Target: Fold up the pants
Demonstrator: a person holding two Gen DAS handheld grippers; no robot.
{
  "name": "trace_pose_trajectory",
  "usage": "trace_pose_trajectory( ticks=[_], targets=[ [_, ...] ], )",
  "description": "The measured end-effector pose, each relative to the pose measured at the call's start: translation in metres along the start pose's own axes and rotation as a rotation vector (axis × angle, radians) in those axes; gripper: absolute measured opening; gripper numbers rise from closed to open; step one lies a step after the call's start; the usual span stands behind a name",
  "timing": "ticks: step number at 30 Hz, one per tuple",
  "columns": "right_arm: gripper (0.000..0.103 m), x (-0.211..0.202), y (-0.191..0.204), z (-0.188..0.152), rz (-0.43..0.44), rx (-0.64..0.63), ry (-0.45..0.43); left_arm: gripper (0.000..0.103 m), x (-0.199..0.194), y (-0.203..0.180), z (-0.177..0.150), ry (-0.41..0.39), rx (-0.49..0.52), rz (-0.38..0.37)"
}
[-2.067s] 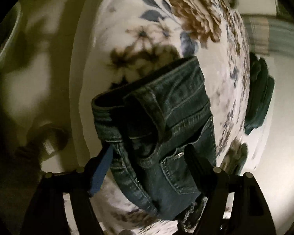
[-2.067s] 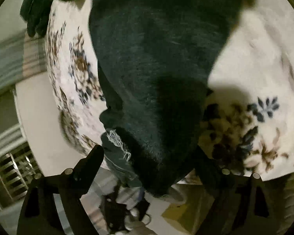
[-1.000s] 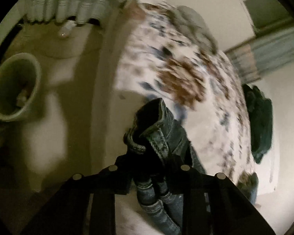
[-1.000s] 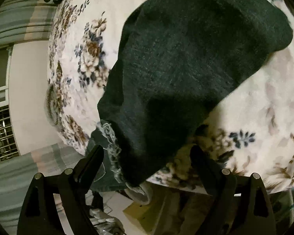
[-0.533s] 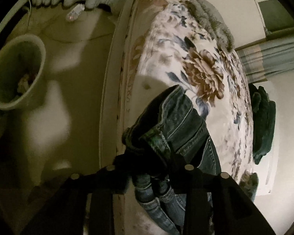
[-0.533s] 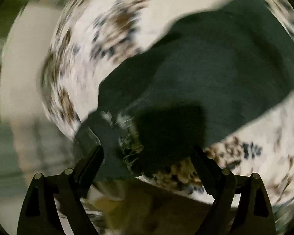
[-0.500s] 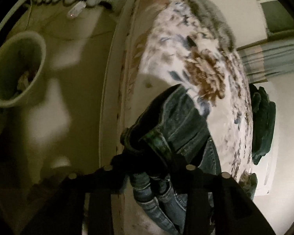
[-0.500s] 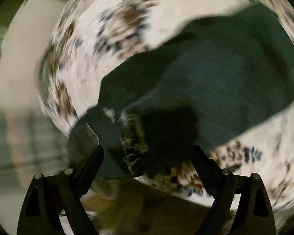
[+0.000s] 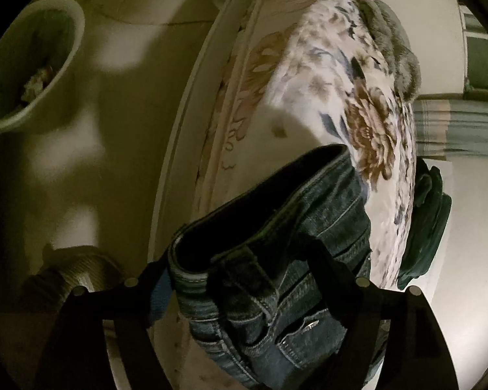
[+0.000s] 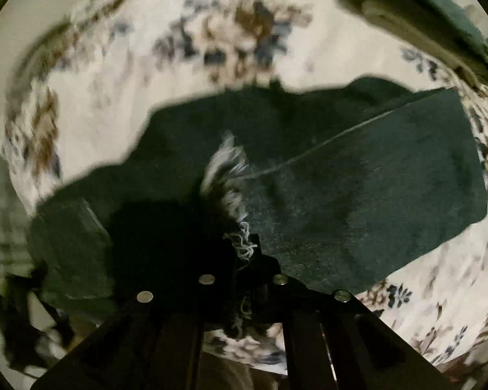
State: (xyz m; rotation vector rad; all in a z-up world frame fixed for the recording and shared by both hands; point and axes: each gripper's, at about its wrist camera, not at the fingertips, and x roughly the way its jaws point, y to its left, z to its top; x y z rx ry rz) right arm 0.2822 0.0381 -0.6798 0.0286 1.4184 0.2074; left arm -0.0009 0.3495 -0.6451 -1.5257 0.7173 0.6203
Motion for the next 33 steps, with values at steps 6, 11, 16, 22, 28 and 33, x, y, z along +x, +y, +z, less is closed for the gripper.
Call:
trace_pose_trajectory(
  ticks=[6, 11, 16, 22, 28, 33],
  targets=[
    [0.011, 0.045, 0.027, 0.010, 0.114, -0.071, 0.162, 0.076, 0.009, 0.012, 0.001, 0.014, -0.076, -0.029],
    [0.062, 0.042, 0.000, 0.022, 0.312, 0.013, 0.211, 0.068, 0.009, 0.014, 0.001, -0.010, -0.089, -0.080],
    [0.078, 0.008, -0.026, 0.015, 0.334, 0.002, 0.137, 0.025, -0.023, -0.017, -0.012, -0.101, 0.065, -0.080],
    [0.079, -0.025, -0.092, 0.003, 0.317, 0.082, 0.079, 0.021, -0.076, -0.095, -0.046, -0.180, 0.335, -0.108],
    [0.081, -0.057, -0.172, -0.009, 0.292, 0.194, 0.004, 0.021, -0.115, -0.201, -0.137, -0.177, 0.709, -0.226],
    [0.081, -0.081, -0.242, -0.025, 0.249, 0.293, -0.056, 0.021, -0.086, -0.269, -0.262, -0.021, 1.009, -0.309]
  ],
)
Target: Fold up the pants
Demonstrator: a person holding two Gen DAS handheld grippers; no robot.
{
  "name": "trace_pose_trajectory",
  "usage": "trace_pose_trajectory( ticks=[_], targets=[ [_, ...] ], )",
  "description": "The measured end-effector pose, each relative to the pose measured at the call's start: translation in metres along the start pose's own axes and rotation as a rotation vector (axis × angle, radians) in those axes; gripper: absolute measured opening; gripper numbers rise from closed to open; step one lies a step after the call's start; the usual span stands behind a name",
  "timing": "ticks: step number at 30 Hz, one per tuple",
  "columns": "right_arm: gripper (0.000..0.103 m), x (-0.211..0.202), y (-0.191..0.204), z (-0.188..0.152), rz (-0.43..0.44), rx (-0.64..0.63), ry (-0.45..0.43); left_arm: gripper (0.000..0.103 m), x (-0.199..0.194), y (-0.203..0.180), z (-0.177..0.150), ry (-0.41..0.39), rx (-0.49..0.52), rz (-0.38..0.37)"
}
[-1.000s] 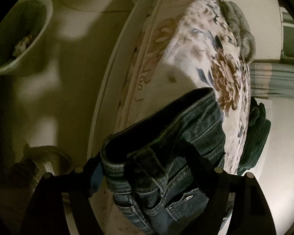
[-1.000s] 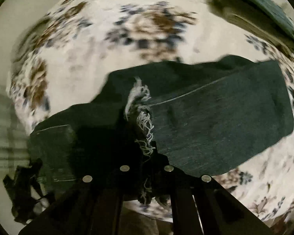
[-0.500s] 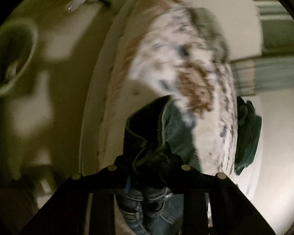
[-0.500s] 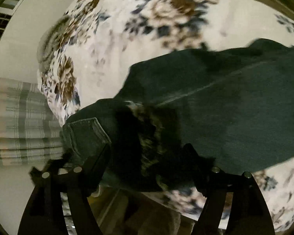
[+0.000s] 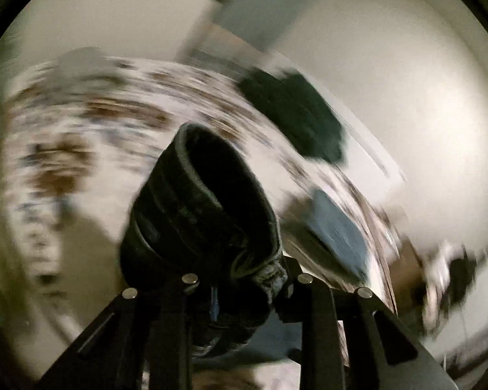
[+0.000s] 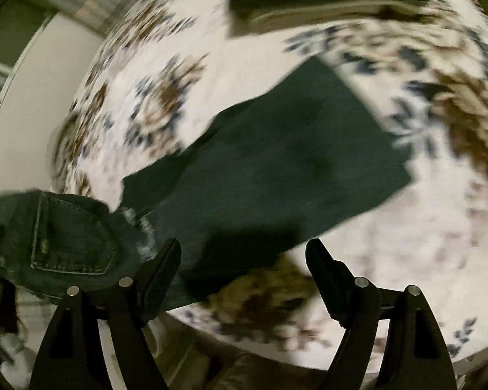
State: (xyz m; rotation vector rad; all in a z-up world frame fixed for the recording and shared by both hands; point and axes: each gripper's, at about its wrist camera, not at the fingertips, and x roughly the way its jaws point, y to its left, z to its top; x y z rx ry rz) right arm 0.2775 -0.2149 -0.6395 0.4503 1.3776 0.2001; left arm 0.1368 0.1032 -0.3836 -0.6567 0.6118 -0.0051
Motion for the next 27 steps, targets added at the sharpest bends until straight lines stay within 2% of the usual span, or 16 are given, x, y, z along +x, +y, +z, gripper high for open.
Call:
trace_pose_trajectory(
  ticks=[3, 5, 6, 8, 9, 10, 11, 12, 14, 16, 17, 20, 21, 23, 25, 27],
  targets=[
    [0.081, -0.020, -0.044, 0.001, -0.025, 0.082, -0.036, 0.021, 0.058, -0.067, -0.040, 0.131, 0.127, -0.077],
    [0.081, -0.029, -0.070, 0.002, -0.045, 0.121, -0.052, 0.021, 0.100, -0.100, -0.072, 0.216, 0.204, -0.102],
    [0.081, -0.035, -0.085, 0.003, -0.059, 0.136, -0.061, 0.021, 0.122, -0.115, -0.089, 0.267, 0.249, -0.101],
    [0.081, -0.044, -0.112, 0.005, -0.076, 0.163, -0.068, 0.022, 0.170, -0.132, -0.125, 0.424, 0.322, -0.073],
    [0.081, -0.046, -0.119, 0.005, -0.078, 0.176, -0.070, 0.024, 0.188, -0.134, -0.140, 0.503, 0.328, -0.050],
    [0.081, -0.050, -0.129, 0.007, -0.074, 0.191, -0.071, 0.032, 0.201, -0.131, -0.150, 0.566, 0.307, -0.032],
    [0.083, -0.050, -0.136, 0.009, -0.098, 0.189, -0.058, 0.033, 0.203, -0.128, -0.152, 0.597, 0.266, -0.036],
    [0.091, -0.051, -0.140, 0.010, -0.083, 0.191, -0.061, 0.034, 0.200, -0.123, -0.150, 0.612, 0.215, -0.058],
    [0.096, -0.055, -0.147, 0.013, -0.038, 0.207, -0.077, 0.039, 0.178, -0.114, -0.136, 0.580, 0.131, -0.081],
    [0.096, -0.055, -0.145, 0.021, -0.015, 0.205, -0.081, 0.072, 0.155, -0.104, -0.120, 0.553, 0.077, -0.086],
    [0.096, -0.056, -0.146, 0.026, 0.022, 0.209, -0.086, 0.077, 0.143, -0.099, -0.111, 0.526, 0.056, -0.074],
    [0.096, -0.053, -0.134, 0.042, 0.144, 0.208, -0.080, 0.085, 0.101, -0.074, -0.083, 0.409, 0.040, 0.007],
    [0.097, -0.050, -0.124, 0.051, 0.187, 0.188, -0.069, 0.088, 0.092, -0.057, -0.074, 0.385, 0.046, 0.076],
    [0.097, -0.038, -0.104, 0.063, 0.225, 0.136, -0.043, 0.088, 0.086, -0.027, -0.066, 0.368, 0.033, 0.156],
    [0.097, -0.017, -0.083, 0.075, 0.194, 0.061, -0.005, 0.088, 0.090, 0.012, -0.063, 0.395, -0.004, 0.269],
    [0.096, 0.016, -0.067, 0.082, 0.132, 0.017, 0.074, 0.088, 0.090, 0.047, -0.063, 0.415, -0.081, 0.338]
  ],
)
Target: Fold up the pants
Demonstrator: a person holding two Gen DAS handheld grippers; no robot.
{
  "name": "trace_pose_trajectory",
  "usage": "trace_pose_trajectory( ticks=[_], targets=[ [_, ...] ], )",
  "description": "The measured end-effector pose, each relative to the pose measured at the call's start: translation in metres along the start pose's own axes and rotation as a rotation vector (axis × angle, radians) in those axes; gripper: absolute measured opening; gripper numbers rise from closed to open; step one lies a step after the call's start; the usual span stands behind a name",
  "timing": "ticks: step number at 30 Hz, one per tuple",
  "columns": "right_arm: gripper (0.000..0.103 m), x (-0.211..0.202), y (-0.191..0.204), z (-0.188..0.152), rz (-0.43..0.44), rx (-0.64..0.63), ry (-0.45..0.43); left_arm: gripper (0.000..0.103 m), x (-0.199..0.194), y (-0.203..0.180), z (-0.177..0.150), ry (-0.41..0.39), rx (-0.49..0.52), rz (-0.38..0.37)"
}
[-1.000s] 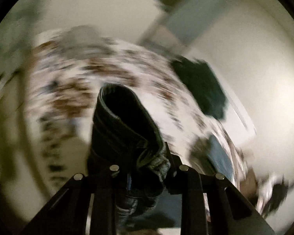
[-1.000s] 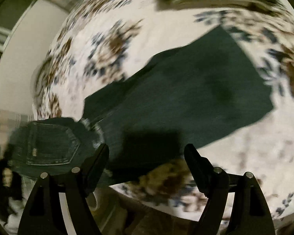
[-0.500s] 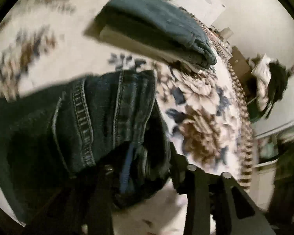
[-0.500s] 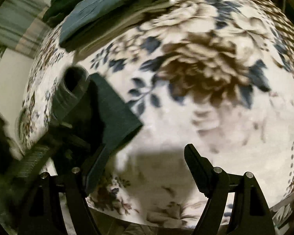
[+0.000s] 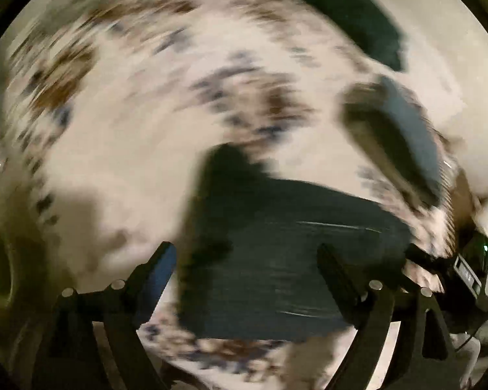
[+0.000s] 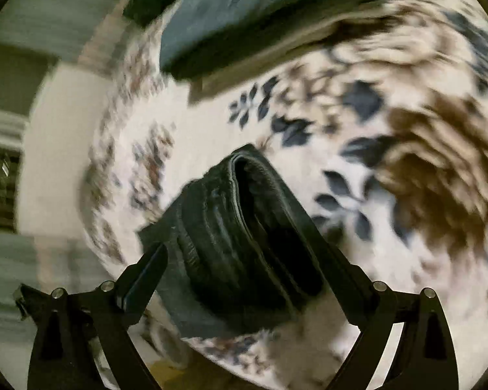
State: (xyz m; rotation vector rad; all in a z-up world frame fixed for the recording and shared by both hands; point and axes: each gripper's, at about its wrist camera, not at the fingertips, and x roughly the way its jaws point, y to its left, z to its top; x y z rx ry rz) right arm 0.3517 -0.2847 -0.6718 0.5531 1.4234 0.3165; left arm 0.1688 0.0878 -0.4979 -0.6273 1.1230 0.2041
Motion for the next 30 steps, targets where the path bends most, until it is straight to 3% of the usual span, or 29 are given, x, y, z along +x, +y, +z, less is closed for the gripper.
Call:
trace_pose_trajectory(
  ticks=[1, 2, 3, 4, 5, 11, 16, 21, 24, 26, 28, 30],
  targets=[
    [0.094, 0.013, 0.004, 0.002, -0.016, -0.011, 0.025, 0.088, 0.005, 0.015, 0.002, 0.010, -0.050, 0.017],
    [0.076, 0.020, 0.012, 0.002, -0.054, -0.046, 0.013, 0.088, 0.010, 0.027, 0.004, 0.017, -0.084, 0.027],
    [0.041, 0.020, 0.018, 0.000, -0.100, -0.079, -0.013, 0.088, 0.014, 0.033, 0.004, 0.022, -0.098, 0.037],
    [0.027, 0.019, 0.023, -0.001, -0.144, -0.098, -0.028, 0.088, 0.017, 0.036, 0.004, 0.026, -0.104, 0.044],
    [0.021, 0.016, 0.027, -0.003, -0.166, -0.107, -0.047, 0.088, 0.020, 0.038, 0.006, 0.025, -0.110, 0.046],
    [0.015, -0.040, 0.029, -0.012, -0.229, -0.101, -0.171, 0.088, 0.030, 0.029, 0.028, 0.019, -0.120, -0.031],
    [0.015, -0.088, -0.026, 0.015, -0.290, 0.050, -0.239, 0.088, 0.044, 0.002, 0.050, 0.048, -0.116, -0.167],
    [0.016, -0.082, -0.074, 0.032, -0.286, 0.137, -0.194, 0.088, 0.082, -0.035, 0.065, 0.138, -0.122, -0.270],
    [0.015, -0.070, -0.079, 0.033, -0.311, 0.114, -0.177, 0.088, 0.125, -0.057, 0.067, 0.226, -0.100, -0.270],
    [0.015, -0.068, -0.086, 0.034, -0.303, 0.133, -0.174, 0.076, 0.144, -0.061, 0.067, 0.241, -0.093, -0.263],
    [0.016, -0.067, -0.096, 0.035, -0.285, 0.173, -0.165, 0.048, 0.154, -0.056, 0.070, 0.218, -0.112, -0.263],
    [0.016, -0.060, -0.105, 0.034, -0.274, 0.196, -0.151, 0.041, 0.160, -0.046, 0.076, 0.217, -0.155, -0.274]
  ],
)
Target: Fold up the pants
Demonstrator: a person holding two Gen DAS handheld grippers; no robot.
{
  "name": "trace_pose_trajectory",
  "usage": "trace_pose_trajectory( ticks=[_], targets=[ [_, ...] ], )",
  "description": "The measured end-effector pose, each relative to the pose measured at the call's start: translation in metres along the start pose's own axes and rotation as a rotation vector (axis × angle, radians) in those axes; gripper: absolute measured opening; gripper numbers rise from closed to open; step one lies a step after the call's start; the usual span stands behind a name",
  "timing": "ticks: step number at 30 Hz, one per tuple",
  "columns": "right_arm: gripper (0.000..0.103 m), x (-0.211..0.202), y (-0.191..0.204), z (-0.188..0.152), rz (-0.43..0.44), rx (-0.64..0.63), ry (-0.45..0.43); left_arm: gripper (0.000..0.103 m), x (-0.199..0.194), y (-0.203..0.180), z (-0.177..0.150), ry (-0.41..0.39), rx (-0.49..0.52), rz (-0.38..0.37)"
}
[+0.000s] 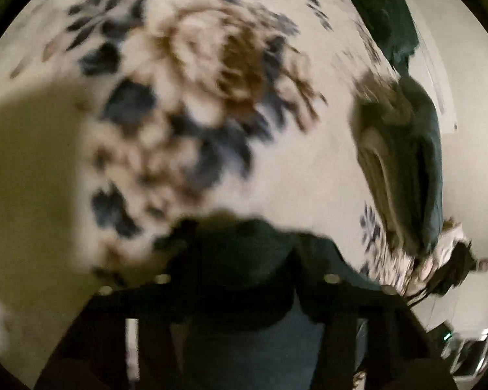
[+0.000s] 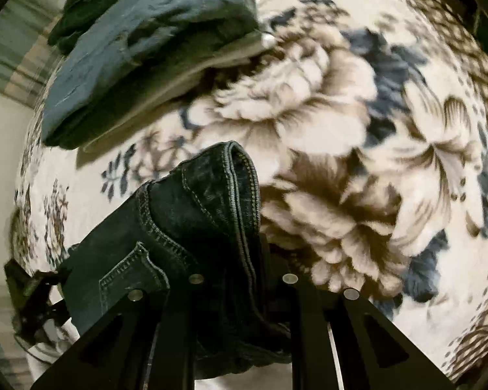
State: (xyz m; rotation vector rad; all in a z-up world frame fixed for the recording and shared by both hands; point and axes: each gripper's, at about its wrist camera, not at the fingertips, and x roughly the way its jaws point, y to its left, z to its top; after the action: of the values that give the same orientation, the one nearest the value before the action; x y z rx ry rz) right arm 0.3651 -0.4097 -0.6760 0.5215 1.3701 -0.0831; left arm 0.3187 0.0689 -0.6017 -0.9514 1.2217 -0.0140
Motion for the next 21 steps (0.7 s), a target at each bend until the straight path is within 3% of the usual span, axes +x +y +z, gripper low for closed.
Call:
trace_pose_trajectory(
  ticks=[3, 5, 6, 7, 8, 9, 13, 17, 21],
  targets=[
    [0.018, 0.013, -0.001, 0.003, 0.004, -0.008, 0.028, 0.039, -0.004, 0.001, 0.006, 0.006, -0.017, -0.015],
    [0.024, 0.014, -0.009, 0.005, 0.074, 0.031, 0.060, 0.040, -0.013, -0.007, 0.002, 0.010, 0.017, -0.022],
    [0.043, 0.013, -0.014, 0.005, 0.106, 0.058, 0.074, 0.044, -0.020, -0.007, -0.001, 0.021, 0.023, -0.036],
    [0.059, 0.008, -0.024, 0.001, 0.158, 0.100, 0.088, 0.058, -0.029, -0.007, -0.007, 0.029, 0.025, -0.056],
    [0.090, -0.001, -0.034, -0.007, 0.221, 0.144, 0.081, 0.069, -0.039, -0.005, -0.013, 0.025, 0.025, -0.072],
    [0.097, -0.010, -0.042, -0.016, 0.275, 0.175, 0.063, 0.089, -0.053, -0.002, -0.024, 0.011, 0.023, -0.100],
    [0.097, -0.013, -0.061, -0.074, 0.417, 0.271, 0.105, 0.096, -0.073, 0.019, -0.059, 0.001, -0.013, -0.140],
    [0.097, 0.038, -0.056, -0.134, 0.578, 0.383, 0.219, 0.097, -0.057, 0.039, -0.079, 0.042, -0.078, -0.149],
    [0.097, 0.082, -0.032, -0.154, 0.698, 0.403, 0.209, 0.097, -0.037, 0.041, -0.089, 0.090, -0.063, -0.190]
  ],
)
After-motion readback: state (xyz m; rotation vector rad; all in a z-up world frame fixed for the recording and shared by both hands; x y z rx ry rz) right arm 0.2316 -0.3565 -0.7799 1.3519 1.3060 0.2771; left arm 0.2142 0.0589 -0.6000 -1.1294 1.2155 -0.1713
